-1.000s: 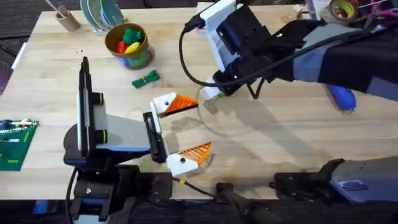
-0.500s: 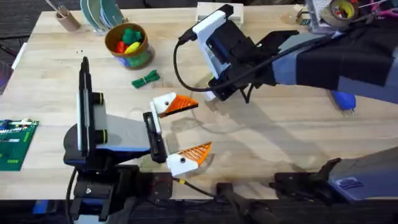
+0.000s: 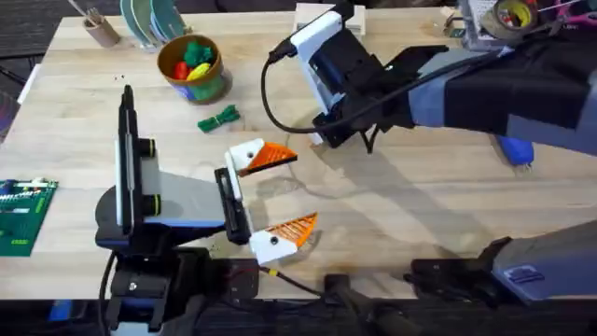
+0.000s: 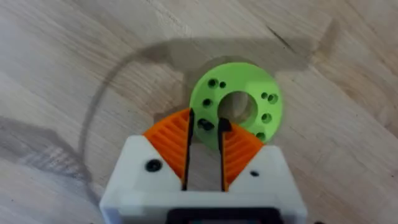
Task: Pick up the gripper from the table and insert it into the empty holder that is missing its gripper. Then pick up a screw, insert it into the mounting hole, and use the screwdriver to tighten it. Finally, clean up the table by picking up the vegetable and placing it into the bucket.
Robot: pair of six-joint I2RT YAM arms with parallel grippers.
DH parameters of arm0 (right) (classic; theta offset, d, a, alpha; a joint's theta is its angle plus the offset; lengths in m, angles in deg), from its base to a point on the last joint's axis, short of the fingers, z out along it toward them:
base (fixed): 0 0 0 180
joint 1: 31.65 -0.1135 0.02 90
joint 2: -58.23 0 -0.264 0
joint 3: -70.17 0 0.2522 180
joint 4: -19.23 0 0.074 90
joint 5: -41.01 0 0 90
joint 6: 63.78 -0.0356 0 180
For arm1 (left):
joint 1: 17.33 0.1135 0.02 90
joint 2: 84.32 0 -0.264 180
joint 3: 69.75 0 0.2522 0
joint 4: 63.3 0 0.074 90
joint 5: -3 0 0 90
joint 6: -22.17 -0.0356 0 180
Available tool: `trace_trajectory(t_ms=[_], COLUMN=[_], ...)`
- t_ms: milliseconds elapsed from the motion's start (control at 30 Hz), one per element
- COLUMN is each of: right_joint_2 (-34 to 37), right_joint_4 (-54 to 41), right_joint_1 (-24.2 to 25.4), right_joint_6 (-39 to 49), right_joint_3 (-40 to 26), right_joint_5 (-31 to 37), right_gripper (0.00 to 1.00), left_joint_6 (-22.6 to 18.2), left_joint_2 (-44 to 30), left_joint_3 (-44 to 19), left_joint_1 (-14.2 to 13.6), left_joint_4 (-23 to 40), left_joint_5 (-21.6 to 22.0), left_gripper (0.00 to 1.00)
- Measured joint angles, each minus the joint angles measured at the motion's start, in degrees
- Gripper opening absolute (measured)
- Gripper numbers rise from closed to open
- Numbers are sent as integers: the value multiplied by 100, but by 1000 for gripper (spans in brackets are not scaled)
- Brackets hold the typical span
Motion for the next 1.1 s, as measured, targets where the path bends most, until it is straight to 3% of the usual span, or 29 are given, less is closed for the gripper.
trace_trajectory(t_ms=[200, 800, 1033, 1100], right_joint_2=[2, 41, 46, 46], right_joint_4=[-2, -7, 8, 11], right_joint_1=[0, -4, -4, -4], right_joint_6=[-4, -17, -17, -20], right_joint_3=[0, 0, 0, 0], right_joint_5=[-4, -4, 23, 39], right_gripper=[169, 242, 25, 10], left_joint_6=[0, 0, 0, 0], left_joint_2=[0, 0, 0, 0], left_joint_3=[0, 0, 0, 0], left_joint_1=[0, 0, 0, 0], left_joint_4=[0, 0, 0, 0], left_joint_5=[2, 1, 0, 0], left_gripper=[993, 993, 993, 993])
